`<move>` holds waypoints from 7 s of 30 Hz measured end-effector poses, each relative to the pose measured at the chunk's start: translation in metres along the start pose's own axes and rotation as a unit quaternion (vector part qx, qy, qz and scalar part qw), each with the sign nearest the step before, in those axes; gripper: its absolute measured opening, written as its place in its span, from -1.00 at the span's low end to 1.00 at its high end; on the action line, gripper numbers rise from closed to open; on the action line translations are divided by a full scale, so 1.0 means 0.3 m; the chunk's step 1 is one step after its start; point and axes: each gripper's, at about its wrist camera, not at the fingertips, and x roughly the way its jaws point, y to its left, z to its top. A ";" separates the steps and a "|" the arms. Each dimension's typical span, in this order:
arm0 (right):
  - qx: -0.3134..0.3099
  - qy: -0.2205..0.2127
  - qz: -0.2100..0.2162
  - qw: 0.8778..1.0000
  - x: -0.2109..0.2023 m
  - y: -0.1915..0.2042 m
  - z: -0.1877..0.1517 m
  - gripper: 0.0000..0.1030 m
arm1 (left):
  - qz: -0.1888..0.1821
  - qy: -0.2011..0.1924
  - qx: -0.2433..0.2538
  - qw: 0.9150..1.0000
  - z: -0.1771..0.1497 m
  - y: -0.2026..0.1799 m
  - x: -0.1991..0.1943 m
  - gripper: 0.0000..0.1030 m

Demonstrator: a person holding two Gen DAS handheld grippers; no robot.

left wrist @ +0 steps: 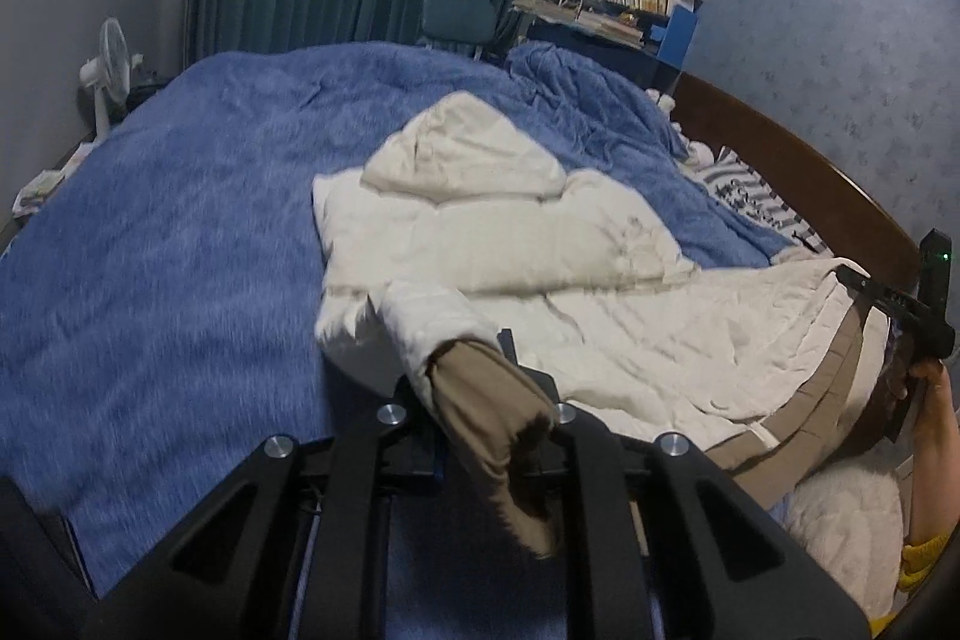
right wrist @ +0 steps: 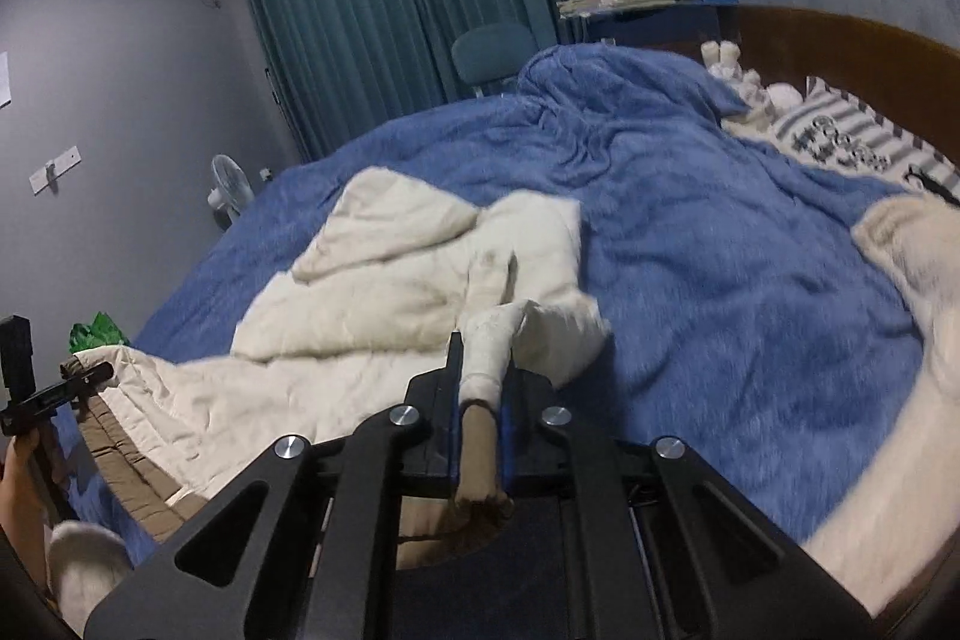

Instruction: Fold large clothes

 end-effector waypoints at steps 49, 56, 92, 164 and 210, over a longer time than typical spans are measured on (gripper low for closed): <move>0.057 0.123 -0.091 0.987 1.250 -0.105 0.431 -0.11 | 0.038 0.116 -0.093 0.988 0.552 0.441 0.987 -0.02; 0.027 0.089 -0.061 0.994 1.113 -0.068 0.496 0.38 | 0.062 0.051 -0.070 0.994 0.604 0.409 0.837 0.80; -0.080 0.077 -0.027 0.993 1.276 -0.116 0.505 -0.80 | 0.095 0.056 0.099 0.989 0.545 0.394 1.006 -0.81; -0.076 0.204 -0.058 0.974 1.462 0.233 0.365 0.73 | 0.122 0.168 0.002 0.978 0.539 0.074 1.318 0.88; -0.085 0.206 -0.084 0.971 1.550 0.143 0.290 0.83 | 0.140 0.181 0.017 0.973 0.473 0.114 1.383 0.88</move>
